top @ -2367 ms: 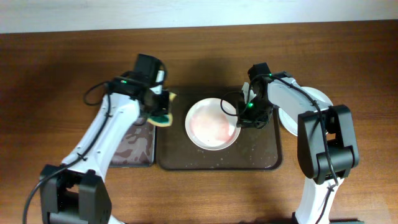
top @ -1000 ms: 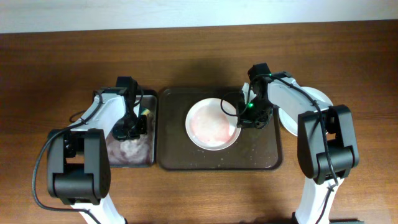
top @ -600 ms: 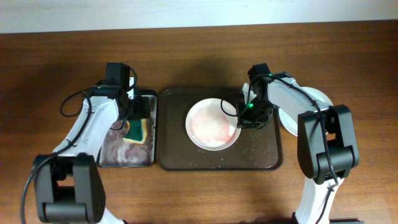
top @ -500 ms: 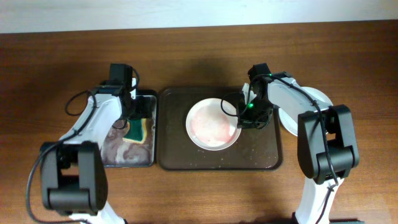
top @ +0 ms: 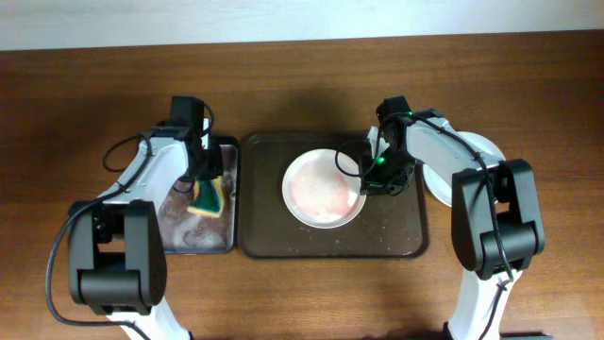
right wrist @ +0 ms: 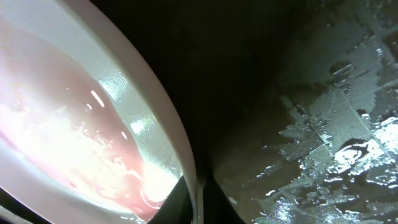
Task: Clean dirty plates on tray and stack at the side
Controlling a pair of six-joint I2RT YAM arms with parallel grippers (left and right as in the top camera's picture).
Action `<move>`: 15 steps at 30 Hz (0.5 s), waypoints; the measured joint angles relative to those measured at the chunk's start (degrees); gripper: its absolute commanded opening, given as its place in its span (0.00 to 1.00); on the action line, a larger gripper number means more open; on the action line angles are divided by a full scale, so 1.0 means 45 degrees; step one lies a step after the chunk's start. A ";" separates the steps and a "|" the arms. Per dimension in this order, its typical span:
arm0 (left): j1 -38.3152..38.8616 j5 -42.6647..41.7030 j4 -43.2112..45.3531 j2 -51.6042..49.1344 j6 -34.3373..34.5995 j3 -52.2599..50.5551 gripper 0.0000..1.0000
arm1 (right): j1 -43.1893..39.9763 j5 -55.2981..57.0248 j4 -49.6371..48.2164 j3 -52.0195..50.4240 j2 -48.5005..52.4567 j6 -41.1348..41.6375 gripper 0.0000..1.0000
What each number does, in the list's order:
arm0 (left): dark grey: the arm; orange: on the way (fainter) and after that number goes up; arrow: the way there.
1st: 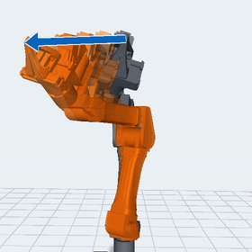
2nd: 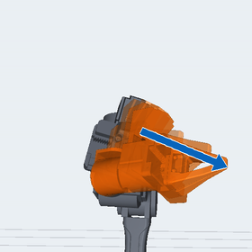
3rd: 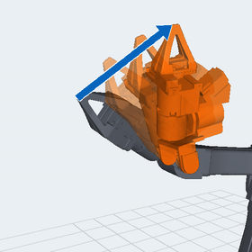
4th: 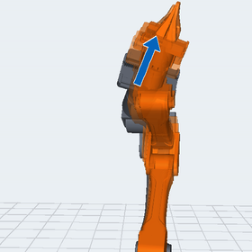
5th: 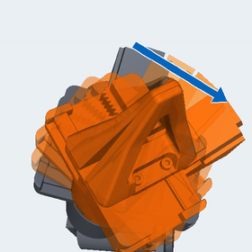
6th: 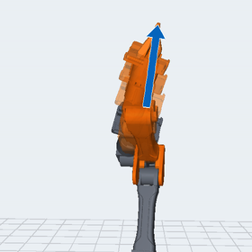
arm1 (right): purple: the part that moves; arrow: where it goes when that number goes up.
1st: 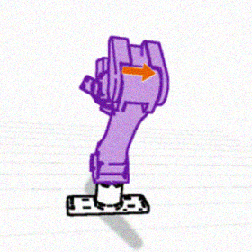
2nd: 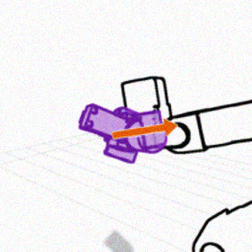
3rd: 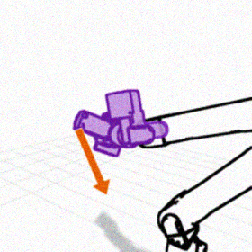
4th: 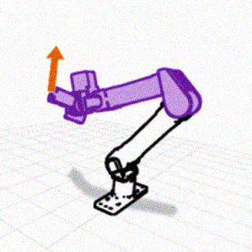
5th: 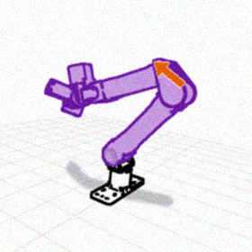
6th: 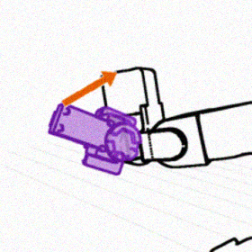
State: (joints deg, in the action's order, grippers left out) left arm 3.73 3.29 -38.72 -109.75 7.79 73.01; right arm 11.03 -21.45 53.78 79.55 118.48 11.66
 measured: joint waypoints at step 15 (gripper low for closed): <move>0.0000 -0.0738 -0.5090 -0.0141 -0.0024 0.2234 1.00 | -0.0092 0.0160 0.0049 -0.0005 -0.0141 -0.0010 0.04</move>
State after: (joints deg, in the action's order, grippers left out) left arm 3.73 -0.03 -61.63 -110.39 7.68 83.07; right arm 10.61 -20.73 54.00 79.53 117.84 11.62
